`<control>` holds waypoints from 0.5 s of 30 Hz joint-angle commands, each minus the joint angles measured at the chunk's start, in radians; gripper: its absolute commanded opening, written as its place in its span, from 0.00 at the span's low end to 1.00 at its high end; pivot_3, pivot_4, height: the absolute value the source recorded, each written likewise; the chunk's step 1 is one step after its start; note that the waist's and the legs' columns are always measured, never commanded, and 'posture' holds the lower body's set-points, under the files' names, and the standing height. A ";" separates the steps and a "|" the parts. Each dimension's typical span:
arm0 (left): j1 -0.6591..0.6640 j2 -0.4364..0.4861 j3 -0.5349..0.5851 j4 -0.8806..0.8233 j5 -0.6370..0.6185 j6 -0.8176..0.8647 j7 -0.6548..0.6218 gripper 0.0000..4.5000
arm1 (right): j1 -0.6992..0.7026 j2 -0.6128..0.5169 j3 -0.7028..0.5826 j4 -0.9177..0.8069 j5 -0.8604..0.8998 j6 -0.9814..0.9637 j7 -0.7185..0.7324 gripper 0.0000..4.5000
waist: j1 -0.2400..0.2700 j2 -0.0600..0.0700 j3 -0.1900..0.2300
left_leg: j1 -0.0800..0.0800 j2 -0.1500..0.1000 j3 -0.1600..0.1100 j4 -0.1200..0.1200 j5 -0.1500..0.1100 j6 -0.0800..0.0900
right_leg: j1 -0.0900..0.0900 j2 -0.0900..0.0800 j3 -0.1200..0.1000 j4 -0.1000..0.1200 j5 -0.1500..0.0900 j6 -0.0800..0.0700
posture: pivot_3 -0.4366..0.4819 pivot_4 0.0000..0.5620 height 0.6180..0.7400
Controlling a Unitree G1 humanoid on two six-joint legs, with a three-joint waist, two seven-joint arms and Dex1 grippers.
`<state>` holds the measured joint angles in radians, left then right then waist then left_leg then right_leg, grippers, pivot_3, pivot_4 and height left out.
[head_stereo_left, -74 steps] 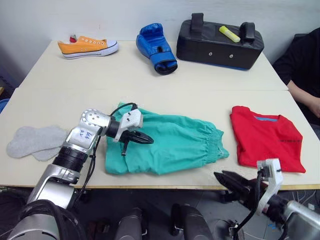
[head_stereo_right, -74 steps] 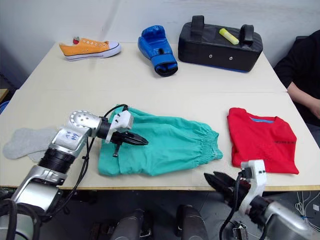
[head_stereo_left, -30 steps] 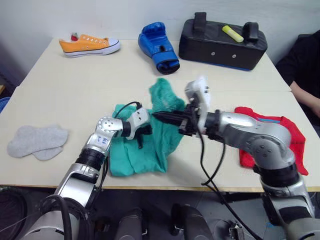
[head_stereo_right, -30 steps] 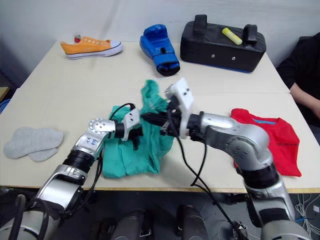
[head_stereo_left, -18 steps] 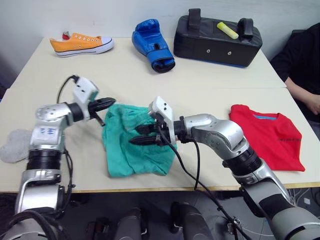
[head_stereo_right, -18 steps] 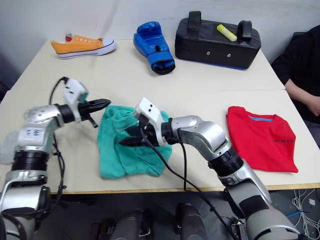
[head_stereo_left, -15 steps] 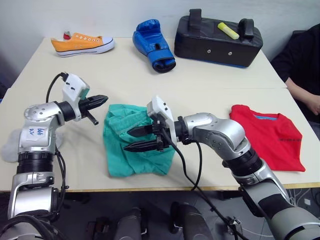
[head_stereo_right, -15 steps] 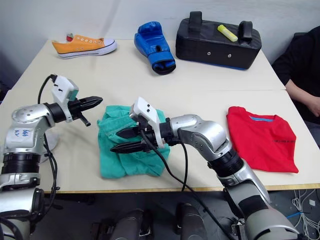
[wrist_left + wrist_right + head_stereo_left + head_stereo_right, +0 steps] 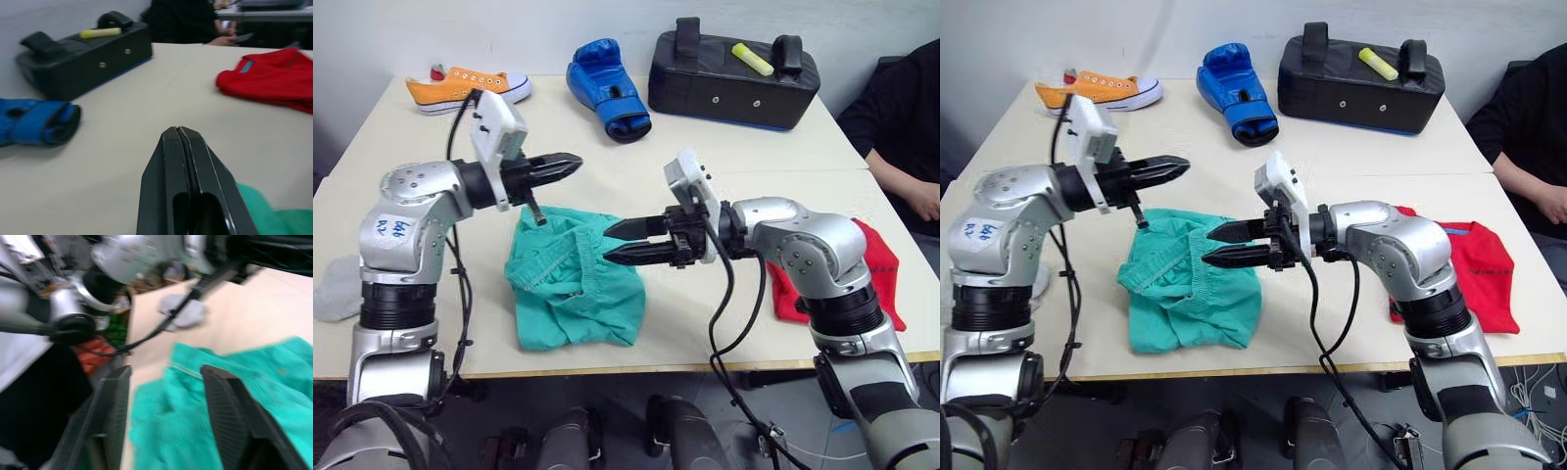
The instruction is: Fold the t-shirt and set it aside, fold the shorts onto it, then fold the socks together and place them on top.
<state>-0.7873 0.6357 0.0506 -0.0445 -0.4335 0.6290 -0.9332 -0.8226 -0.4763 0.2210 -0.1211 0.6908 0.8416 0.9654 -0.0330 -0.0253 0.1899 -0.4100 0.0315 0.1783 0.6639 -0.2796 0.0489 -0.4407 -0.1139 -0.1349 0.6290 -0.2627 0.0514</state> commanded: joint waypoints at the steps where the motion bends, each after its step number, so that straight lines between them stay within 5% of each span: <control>1: 0.051 0.031 -0.091 -0.098 -0.029 0.018 -0.109 0.00 | 0.047 0.007 0.084 -0.002 -0.146 -0.115 -0.023 0.15 | 0.002 0.000 0.000 | 0.000 0.000 0.001 0.000 0.000 0.000 | 0.000 0.000 0.000 0.000 0.000 0.000 | 0.48 0.27 1.00; 3: 0.080 0.031 -0.152 -0.091 0.003 0.006 -0.131 0.00 | 0.074 0.029 0.142 0.014 -0.226 -0.167 -0.046 0.00 | 0.002 0.000 0.000 | 0.000 0.000 0.002 0.000 0.000 0.000 | 0.000 0.000 0.001 0.000 0.000 0.000 | 0.48 0.27 1.00; 9: 0.157 0.112 -0.343 -0.002 0.212 -0.127 -0.177 0.00 | 0.118 0.098 0.261 0.101 -0.389 -0.273 -0.059 0.00 | 0.003 0.000 0.000 | 0.000 0.000 0.003 0.000 0.001 -0.001 | -0.003 0.000 0.003 -0.001 -0.001 -0.002 | 0.48 0.27 1.00; 15: 0.114 0.064 -0.294 0.313 0.368 -0.326 0.019 0.00 | 0.188 0.015 0.280 -0.004 -0.376 -0.209 0.063 0.00 | 0.013 0.000 0.000 | 0.000 0.000 0.001 0.001 0.000 -0.001 | -0.003 -0.002 0.003 -0.001 -0.002 -0.003 | 0.48 0.27 1.00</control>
<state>-0.6555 0.6897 -0.2882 0.1965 -0.1150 0.3440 -0.9818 -0.6485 -0.4417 0.5055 -0.0552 0.2854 0.6132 0.9836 -0.0205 -0.0252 0.1900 -0.4102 0.0310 0.1787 0.6650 -0.2797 0.0485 -0.4437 -0.1162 -0.1324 0.6283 -0.2644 0.0482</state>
